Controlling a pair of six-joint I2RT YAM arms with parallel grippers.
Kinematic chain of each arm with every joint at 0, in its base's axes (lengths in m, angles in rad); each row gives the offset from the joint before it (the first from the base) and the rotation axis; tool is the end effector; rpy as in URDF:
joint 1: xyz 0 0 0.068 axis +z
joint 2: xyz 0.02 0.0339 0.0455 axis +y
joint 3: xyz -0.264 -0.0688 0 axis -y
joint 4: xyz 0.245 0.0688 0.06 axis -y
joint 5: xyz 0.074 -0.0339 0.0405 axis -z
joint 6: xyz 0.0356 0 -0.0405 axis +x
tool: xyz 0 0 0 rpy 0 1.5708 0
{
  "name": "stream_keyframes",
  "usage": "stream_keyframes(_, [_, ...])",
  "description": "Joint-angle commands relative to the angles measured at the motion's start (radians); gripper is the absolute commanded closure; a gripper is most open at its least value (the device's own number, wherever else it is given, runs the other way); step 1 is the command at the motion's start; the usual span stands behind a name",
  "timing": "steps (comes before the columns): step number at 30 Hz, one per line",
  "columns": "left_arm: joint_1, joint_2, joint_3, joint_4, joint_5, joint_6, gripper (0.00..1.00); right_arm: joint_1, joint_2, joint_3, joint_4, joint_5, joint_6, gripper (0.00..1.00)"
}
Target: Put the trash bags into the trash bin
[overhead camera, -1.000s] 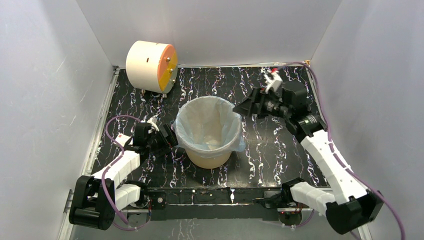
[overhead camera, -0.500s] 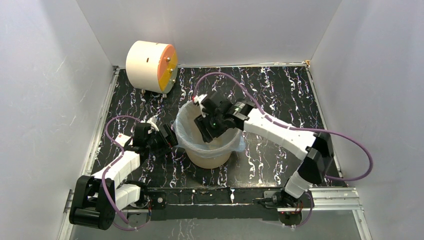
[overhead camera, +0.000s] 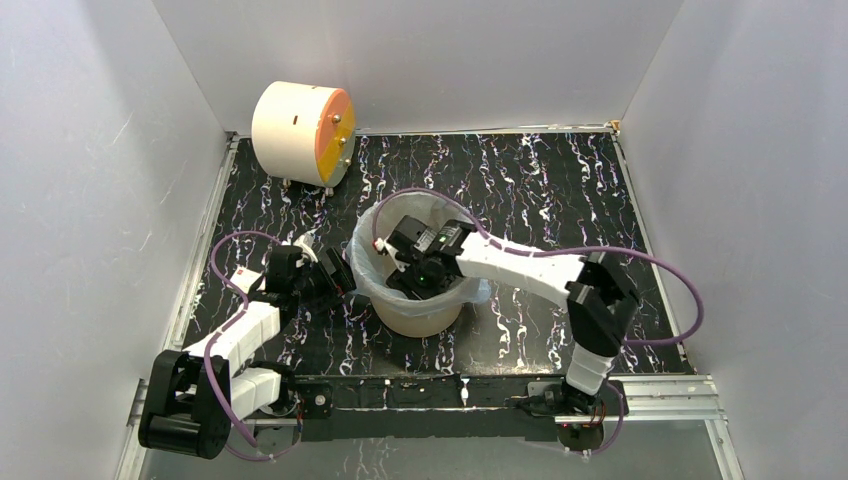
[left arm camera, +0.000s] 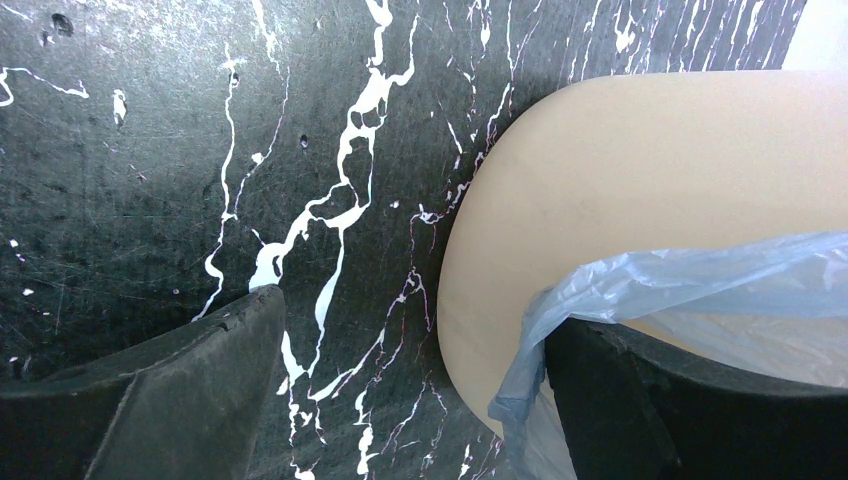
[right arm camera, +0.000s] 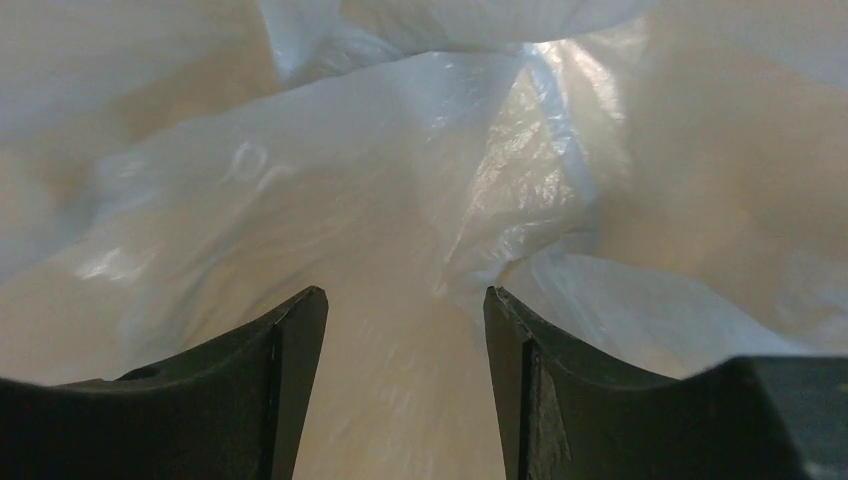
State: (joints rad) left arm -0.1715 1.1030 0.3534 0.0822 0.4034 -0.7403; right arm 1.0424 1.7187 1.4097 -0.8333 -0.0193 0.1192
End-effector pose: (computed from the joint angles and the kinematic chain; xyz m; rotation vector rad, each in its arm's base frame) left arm 0.1996 -0.0488 0.1601 -0.4327 2.3057 -0.9272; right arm 0.1789 0.3079 0.2576 -1.2399 2.4796 0.3533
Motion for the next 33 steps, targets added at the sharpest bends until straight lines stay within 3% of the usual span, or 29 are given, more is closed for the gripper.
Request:
stream_keyframes(1, [0.004, -0.001, -0.004, 0.016, 0.015, 0.006, 0.07, 0.01, 0.043, -0.03, 0.044, -0.02, -0.06, 0.32])
stream_keyframes(11, [0.004, -0.009, -0.008, 0.017, 0.013, 0.003, 0.07, 0.013, 0.128, -0.092, 0.059, 0.044, -0.116, 0.29])
stream_keyframes(19, [0.003, -0.012, -0.008, 0.021, 0.011, -0.003, 0.07, 0.012, 0.036, 0.003, 0.056, 0.071, -0.111, 0.28])
stream_keyframes(26, [0.004, -0.02, -0.015, 0.024, 0.01, -0.007, 0.07, 0.013, -0.088, -0.01, 0.116, 0.068, -0.115, 0.24])
stream_keyframes(33, [0.005, -0.026, -0.01, 0.026, 0.016, -0.012, 0.07, 0.013, -0.047, -0.02, 0.039, -0.038, -0.116, 0.27])
